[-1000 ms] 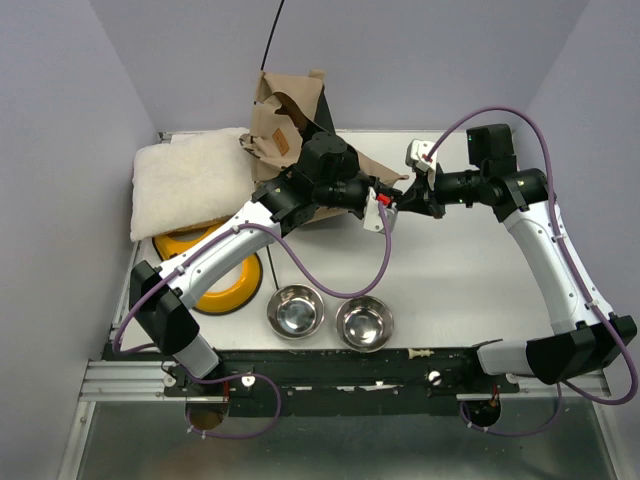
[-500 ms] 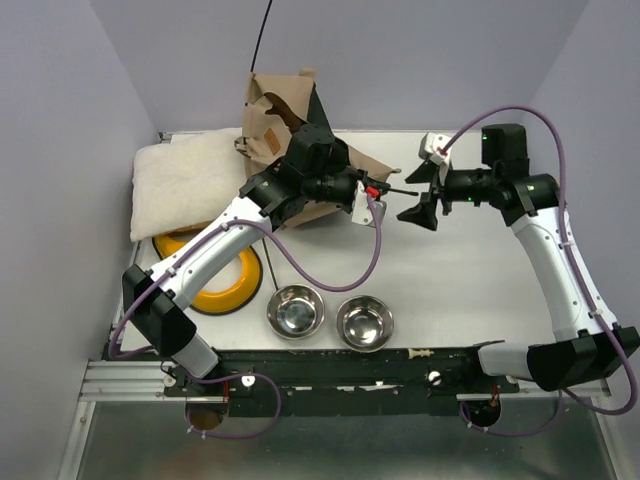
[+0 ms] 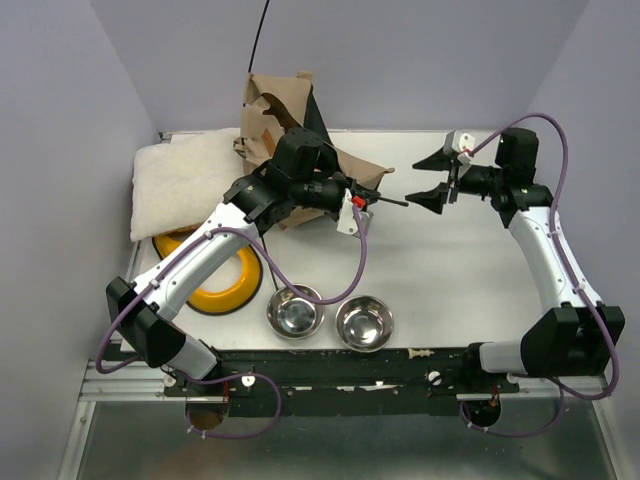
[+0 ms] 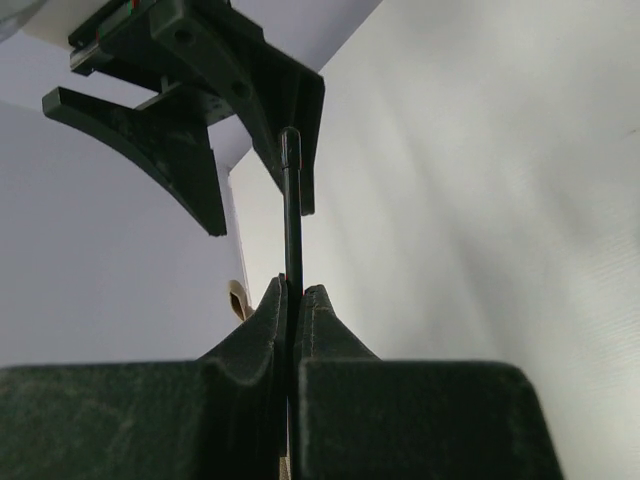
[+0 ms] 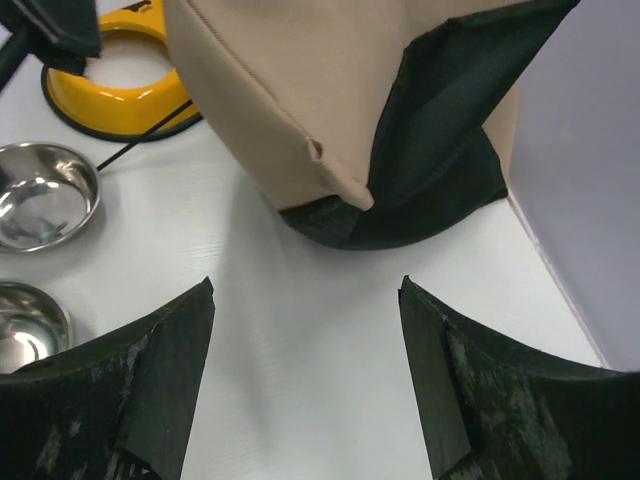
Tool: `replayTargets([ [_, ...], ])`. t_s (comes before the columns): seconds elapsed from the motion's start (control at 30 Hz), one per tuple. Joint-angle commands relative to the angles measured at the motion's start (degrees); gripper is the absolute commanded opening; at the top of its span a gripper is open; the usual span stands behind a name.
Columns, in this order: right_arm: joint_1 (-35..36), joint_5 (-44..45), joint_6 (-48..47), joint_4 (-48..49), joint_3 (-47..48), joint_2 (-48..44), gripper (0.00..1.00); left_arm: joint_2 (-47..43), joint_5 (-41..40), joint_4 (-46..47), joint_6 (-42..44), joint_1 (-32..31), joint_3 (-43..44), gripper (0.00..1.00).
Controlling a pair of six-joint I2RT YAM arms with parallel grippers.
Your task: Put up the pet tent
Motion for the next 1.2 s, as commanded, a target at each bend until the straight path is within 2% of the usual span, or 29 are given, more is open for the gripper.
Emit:
replayTargets([
  [0.0,2.18,-5.68,3.93,15.97,0.89,3.79,0.79,-1.1,0.2,-2.74,1.46,1.13,-0.48,0.0],
  [0.1,3.94,-4.98,5.44,21.52,1.07,5.63,0.78,-0.92,0.29,-3.27,1.72,1.13,-0.21,0.0],
  [0.23,5.17,-5.07,4.47,21.09,3.35,8.8,0.77,-1.1,0.2,-3.62,1.98,1.13,-0.56,0.0],
  [0.43,7.2,-4.37,1.67,19.16,5.81,11.88,0.55,-1.18,-0.33,-4.23,2.16,1.48,-0.3,0.0],
  [0.5,7.64,-3.84,-0.44,17.14,5.82,12.06,0.57,-1.1,-0.24,-4.06,1.37,1.75,0.05,0.0],
  [0.6,8.16,-3.14,-3.78,15.38,5.12,11.97,0.71,-1.18,-0.33,-3.88,1.11,2.36,-0.12,0.0],
  [0.67,8.08,-2.87,-4.67,15.38,4.5,11.88,0.71,-1.44,-0.24,-3.62,1.11,2.45,-0.3,0.0],
  [0.83,8.17,-4.19,-4.06,17.12,4.15,13.2,0.57,-1.54,-0.15,-3.79,1.46,2.45,-0.39,0.0],
  [1.07,8.69,-4.28,-2.65,19.95,3.97,14.69,0.52,-1.71,0.11,-4.14,1.63,2.45,-0.39,0.0],
  [1.17,8.69,-4.1,-2.82,19.95,4.5,15.05,0.44,-1.62,-0.24,-4.32,1.63,2.36,-0.3,0.0],
])
